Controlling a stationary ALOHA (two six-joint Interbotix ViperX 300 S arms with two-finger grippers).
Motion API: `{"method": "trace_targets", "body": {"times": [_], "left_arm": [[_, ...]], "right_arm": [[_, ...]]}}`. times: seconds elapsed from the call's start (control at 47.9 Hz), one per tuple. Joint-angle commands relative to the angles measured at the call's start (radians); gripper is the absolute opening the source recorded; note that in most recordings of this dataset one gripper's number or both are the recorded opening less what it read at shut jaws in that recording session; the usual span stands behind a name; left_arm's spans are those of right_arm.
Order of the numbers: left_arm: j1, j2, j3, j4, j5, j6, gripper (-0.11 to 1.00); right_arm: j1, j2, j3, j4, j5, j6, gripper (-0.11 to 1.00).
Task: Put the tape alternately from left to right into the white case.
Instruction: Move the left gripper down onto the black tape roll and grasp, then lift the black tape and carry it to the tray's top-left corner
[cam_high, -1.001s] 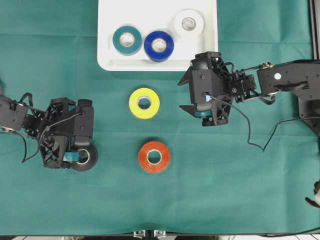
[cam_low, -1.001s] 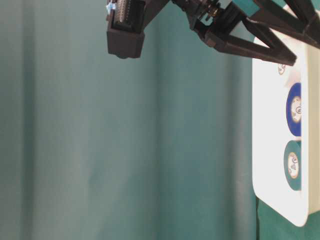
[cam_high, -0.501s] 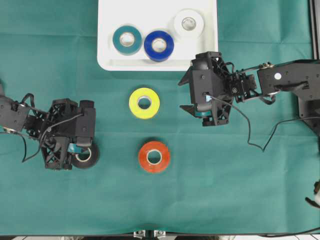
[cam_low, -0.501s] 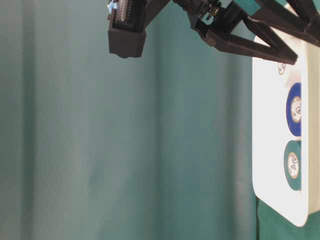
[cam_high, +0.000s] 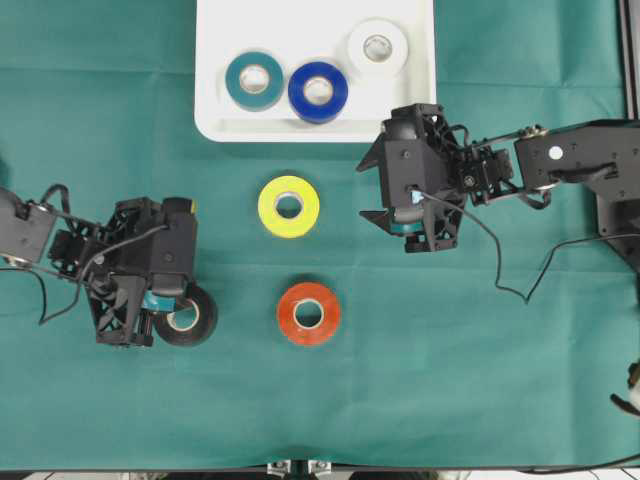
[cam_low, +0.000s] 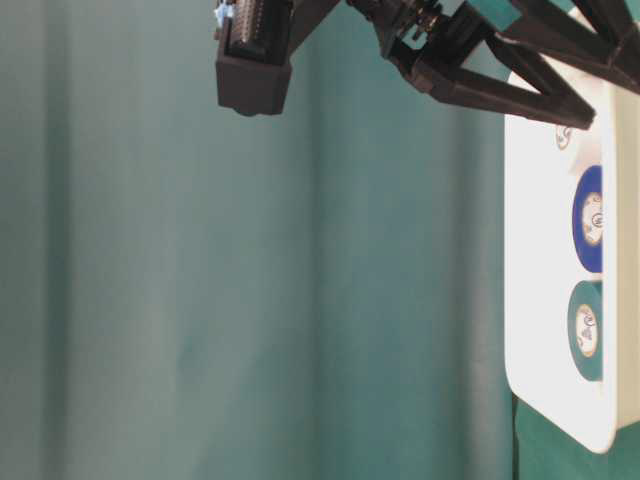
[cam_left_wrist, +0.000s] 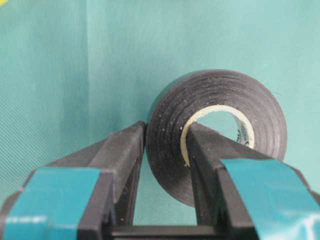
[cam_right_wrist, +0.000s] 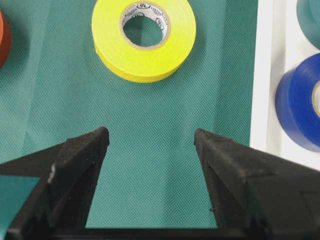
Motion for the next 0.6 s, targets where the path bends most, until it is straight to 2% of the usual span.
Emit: {"method": "trace_targets", "body": {"times": [0.0,0.292,0.438,0.584], "left_arm": [[-0.003,-0.055,-0.009,0.002,0.014,0.003,-0.04],[0.011,-0.101,0.0,0.003,0.043,0.005,-0.04],[0.058,-0.1,0.0,0.005,0.035,0.005,-0.04],[0.141,-0.103,-0.003,0.006,0.029,0.008,-0.04]], "right_arm": [[0.003,-0.023,-0.009,0.002,-0.008,0.002,0.77],[0.003,-0.021,-0.012,0.0,-0.008,0.002,0.78],[0.003,-0.021,-0.015,0.002,-0.008,0.002,0.78],[0.003,-0.023,-0.015,0.002,-0.008,0.002,0.77]]}}
